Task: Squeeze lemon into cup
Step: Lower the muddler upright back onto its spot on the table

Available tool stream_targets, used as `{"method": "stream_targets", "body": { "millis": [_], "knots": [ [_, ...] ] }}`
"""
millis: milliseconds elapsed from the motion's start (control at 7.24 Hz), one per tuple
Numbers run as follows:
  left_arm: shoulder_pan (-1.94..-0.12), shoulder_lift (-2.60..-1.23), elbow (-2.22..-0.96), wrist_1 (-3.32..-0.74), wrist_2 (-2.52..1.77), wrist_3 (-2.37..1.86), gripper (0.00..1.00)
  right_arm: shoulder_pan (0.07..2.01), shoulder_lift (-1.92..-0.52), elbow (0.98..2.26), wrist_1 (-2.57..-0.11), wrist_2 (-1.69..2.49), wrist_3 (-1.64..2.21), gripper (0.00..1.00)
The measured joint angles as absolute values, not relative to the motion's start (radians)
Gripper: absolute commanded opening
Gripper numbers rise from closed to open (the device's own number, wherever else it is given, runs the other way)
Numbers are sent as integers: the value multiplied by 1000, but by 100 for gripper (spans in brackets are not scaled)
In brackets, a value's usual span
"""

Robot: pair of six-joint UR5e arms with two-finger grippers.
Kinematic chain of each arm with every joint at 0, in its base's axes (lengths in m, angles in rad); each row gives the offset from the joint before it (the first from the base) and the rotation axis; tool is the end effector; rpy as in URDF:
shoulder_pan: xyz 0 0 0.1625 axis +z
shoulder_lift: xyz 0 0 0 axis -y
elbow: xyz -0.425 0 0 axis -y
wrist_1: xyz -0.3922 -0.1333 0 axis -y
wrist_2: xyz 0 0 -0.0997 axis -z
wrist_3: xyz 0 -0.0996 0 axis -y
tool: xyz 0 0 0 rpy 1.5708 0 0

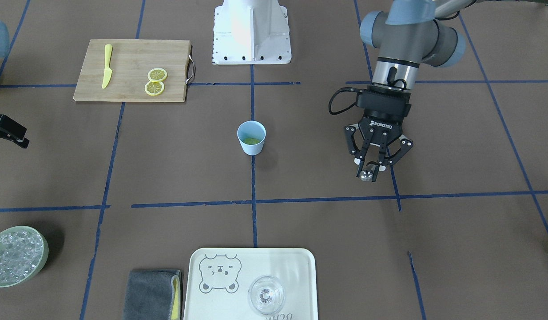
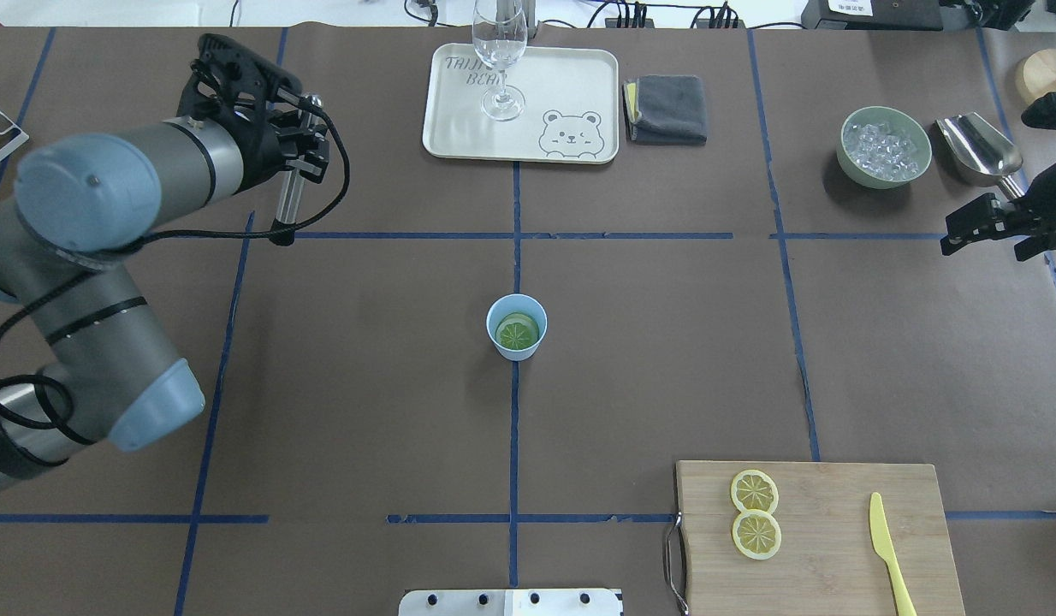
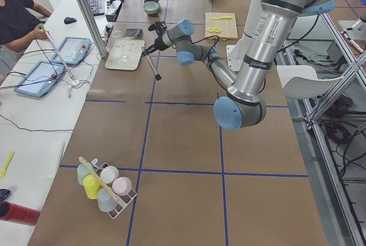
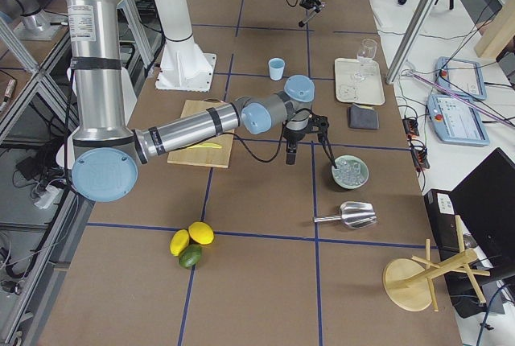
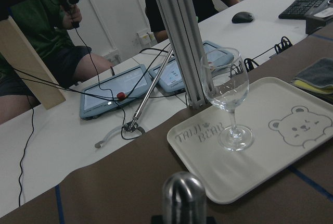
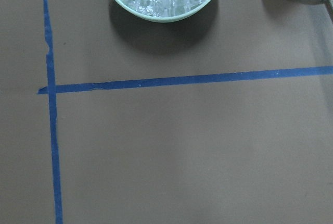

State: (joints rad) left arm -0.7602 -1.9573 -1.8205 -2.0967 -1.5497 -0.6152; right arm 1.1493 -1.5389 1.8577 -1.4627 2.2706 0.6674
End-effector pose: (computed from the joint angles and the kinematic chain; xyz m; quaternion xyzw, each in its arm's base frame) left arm 0.3464 -0.5162 0.2712 0.4210 0.3523 0.0758 0.8324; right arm -0.1449 -0.4921 0.4924 -0.0033 -0.3897 0.0405 0.9201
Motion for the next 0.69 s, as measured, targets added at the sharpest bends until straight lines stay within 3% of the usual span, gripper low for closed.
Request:
{"method": "stream_targets", "body": {
  "millis": [414,690],
  "knots": [
    [-874,-1775,-1883,-1889,-1922,-736,0,1150,-1547,1857,-1450,2272,666,100],
    [-897,-1721,-1854,-1762,-2072,-744,0,1150,-1551,1859,-1448,2273,667,100]
  ]
}}
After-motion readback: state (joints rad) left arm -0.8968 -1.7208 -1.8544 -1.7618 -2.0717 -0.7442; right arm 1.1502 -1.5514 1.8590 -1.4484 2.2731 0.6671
